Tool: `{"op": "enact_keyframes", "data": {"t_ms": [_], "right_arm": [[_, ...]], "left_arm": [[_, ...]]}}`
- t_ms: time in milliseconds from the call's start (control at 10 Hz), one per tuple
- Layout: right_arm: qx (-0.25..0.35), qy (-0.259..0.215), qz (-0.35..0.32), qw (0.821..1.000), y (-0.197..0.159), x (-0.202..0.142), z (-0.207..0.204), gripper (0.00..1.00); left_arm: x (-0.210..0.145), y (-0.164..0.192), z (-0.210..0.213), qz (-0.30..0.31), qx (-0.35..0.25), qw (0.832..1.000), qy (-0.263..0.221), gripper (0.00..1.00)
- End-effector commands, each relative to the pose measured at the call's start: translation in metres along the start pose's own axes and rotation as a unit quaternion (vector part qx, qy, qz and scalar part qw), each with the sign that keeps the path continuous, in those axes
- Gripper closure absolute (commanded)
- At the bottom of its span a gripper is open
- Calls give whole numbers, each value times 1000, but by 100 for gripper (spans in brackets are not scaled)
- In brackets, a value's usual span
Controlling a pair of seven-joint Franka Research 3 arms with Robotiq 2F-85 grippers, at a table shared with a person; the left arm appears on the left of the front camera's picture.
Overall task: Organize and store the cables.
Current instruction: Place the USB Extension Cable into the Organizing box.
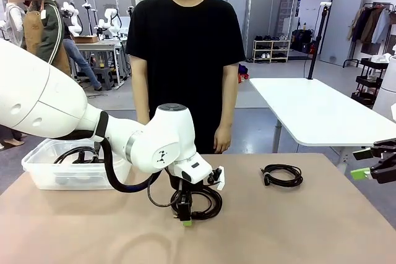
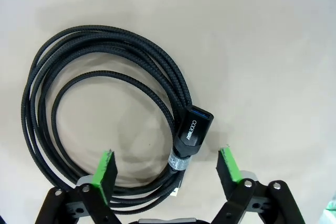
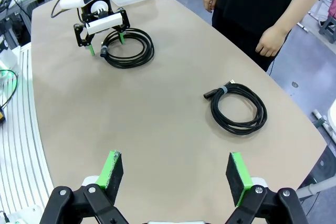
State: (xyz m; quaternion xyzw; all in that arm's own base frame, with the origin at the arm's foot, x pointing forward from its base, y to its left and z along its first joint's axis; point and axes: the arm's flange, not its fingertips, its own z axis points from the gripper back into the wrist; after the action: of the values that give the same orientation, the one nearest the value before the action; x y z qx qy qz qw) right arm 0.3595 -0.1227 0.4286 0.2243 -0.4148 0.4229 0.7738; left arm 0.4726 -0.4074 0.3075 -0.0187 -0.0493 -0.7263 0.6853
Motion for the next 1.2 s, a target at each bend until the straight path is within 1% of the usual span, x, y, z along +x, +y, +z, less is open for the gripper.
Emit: {"op": "enact_keyframes", "data": {"t_ms": [0, 100, 200, 300, 400, 500, 600, 700, 800, 900, 1000, 1100], "right_arm": [[-1, -6, -7, 1000, -1, 1, 0, 0], [-1, -6, -7, 1000, -1, 1, 0, 0], [-1, -6, -7, 1000, -1, 1, 0, 0], [-1, -6, -7, 1000, -1, 1, 0, 0], [-1, -6, -7, 1000, -1, 1, 0, 0], [-1, -6, -7, 1000, -1, 1, 0, 0], [-1, -6, -7, 1000, -1, 1, 0, 0], [-1, -6, -7, 1000, -1, 1, 0, 0], [-1, -6, -7, 1000, -1, 1, 0, 0], [-1, -6, -7, 1000, -1, 1, 0, 0], [-1, -6, -7, 1000, -1, 1, 0, 0], [-1, -6, -7, 1000, -1, 1, 0, 0]], "left_arm": [[-4, -6, 3, 2, 13, 1000, -10, 60], [-2, -5, 1, 0, 10, 1000, 0, 100], [-1, -3, -1, -3, 10, 1000, 6, 65], [0, -3, 0, -5, 10, 1000, 6, 100], [-2, -4, 4, -5, 13, 1000, 4, 100], [-4, -5, 9, -4, 17, 1000, 5, 98], [-7, -8, 18, 3, 21, 1000, 1, 100], [-11, -11, 35, 1, 25, 1000, -7, 100], [-16, -17, 55, -41, 11, 999, -12, 100], [-25, -15, 77, -19, 39, 999, -5, 100], [-35, -14, 99, -13, 43, 999, -27, 100], [-42, -14, 109, -19, 52, 998, -19, 100]]}}
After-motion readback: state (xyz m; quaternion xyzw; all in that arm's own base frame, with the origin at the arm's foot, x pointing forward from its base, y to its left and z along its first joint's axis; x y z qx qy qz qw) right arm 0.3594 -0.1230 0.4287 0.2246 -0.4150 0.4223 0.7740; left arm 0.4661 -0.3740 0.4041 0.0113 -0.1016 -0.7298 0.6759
